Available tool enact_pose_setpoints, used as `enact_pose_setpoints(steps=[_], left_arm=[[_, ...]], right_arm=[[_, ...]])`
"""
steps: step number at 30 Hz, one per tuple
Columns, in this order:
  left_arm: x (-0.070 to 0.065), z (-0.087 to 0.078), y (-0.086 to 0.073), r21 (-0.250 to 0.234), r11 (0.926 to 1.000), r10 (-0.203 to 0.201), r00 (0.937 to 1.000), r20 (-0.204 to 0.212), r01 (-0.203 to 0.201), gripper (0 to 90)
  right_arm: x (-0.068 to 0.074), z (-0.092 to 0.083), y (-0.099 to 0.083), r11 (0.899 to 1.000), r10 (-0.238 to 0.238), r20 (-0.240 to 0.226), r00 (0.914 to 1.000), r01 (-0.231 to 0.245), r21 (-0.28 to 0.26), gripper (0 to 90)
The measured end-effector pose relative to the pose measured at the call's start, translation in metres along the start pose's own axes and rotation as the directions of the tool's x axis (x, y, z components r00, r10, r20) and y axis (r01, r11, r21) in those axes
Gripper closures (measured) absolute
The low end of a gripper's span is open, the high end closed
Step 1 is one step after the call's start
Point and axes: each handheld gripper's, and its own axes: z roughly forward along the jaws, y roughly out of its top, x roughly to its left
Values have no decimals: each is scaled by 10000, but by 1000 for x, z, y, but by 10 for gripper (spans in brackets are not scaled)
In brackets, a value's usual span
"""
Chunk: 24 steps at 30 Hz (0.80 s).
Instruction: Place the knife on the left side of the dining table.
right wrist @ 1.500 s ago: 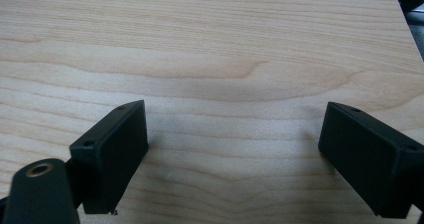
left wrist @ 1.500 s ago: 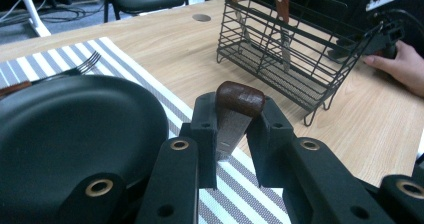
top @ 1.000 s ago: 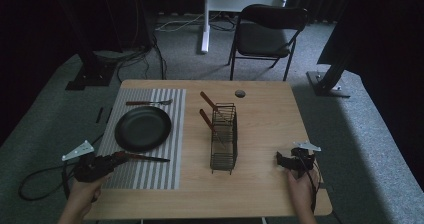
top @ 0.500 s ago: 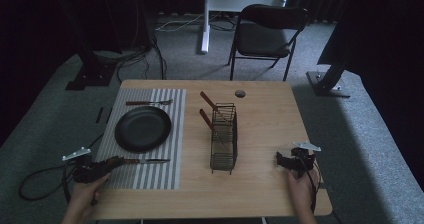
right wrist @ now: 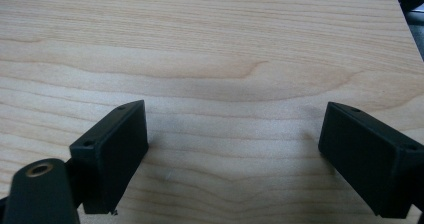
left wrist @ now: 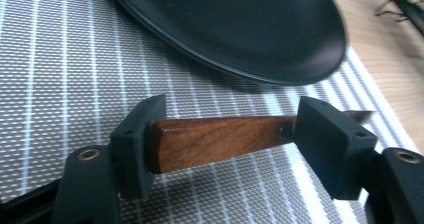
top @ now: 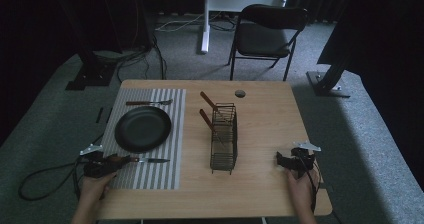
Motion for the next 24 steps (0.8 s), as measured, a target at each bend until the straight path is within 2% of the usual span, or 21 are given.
enact_pose_setpoints(steps=[2,3,4,6,7,8,9,13,14,16,18,19,20,21,24], left_arm=[[-1,2,-2,-198,9998,58,9995,-299,-64,284],[-1,2,-2,-198,9998,58,9995,-299,-64,260],[-2,2,-1,-259,9995,179,9978,-642,-196,260],[-4,3,-1,-345,9983,427,9931,-1091,-467,193],[-4,3,-1,-345,9983,427,9931,-1091,-467,193],[-6,4,-1,-416,9959,742,9871,-1419,-809,193],[-8,4,-1,-475,9946,838,9841,-1567,-922,192],[-14,2,-3,-418,9919,1092,9739,-1990,-1198,152],[-16,1,-4,-322,9915,1169,9707,-2101,-1264,99],[-20,-1,-7,-248,9898,1305,9623,-2388,-1404,95],[-23,-3,-10,-69,9904,1309,9535,-2716,-1379,94],[-23,-3,-10,-69,9904,1309,9535,-2716,-1379,68],[-26,-5,-14,-35,9916,1225,9489,-2907,-1291,68],[-28,-6,-16,23,9921,1202,9431,-3100,-1257,2],[-33,-9,-23,59,9914,1245,9272,-3534,-1309,2]], right_arm=[[0,0,0,10000,5,0,10000,-5,2,113],[0,0,0,10000,5,0,10000,-5,2,113],[0,0,0,10000,3,-4,10000,-3,-2,113],[0,0,0,10000,4,0,10000,-4,1,113],[0,0,0,10000,4,0,10000,-4,1,113],[0,0,0,10000,-1,-1,10000,1,0,113],[0,0,0,10000,0,0,10000,0,0,113],[0,0,0,10000,0,1,10000,0,0,113],[0,0,0,10000,-2,-4,10000,2,-2,113],[0,0,0,10000,-1,-4,10000,1,-3,113],[0,0,0,10000,-2,0,10000,2,0,113],[0,0,0,10000,-2,0,10000,2,0,113],[0,0,0,10000,-1,0,10000,1,0,113],[0,0,0,10000,5,-3,10000,-5,-1,113],[0,0,0,10000,-1,-1,10000,1,-1,113]])
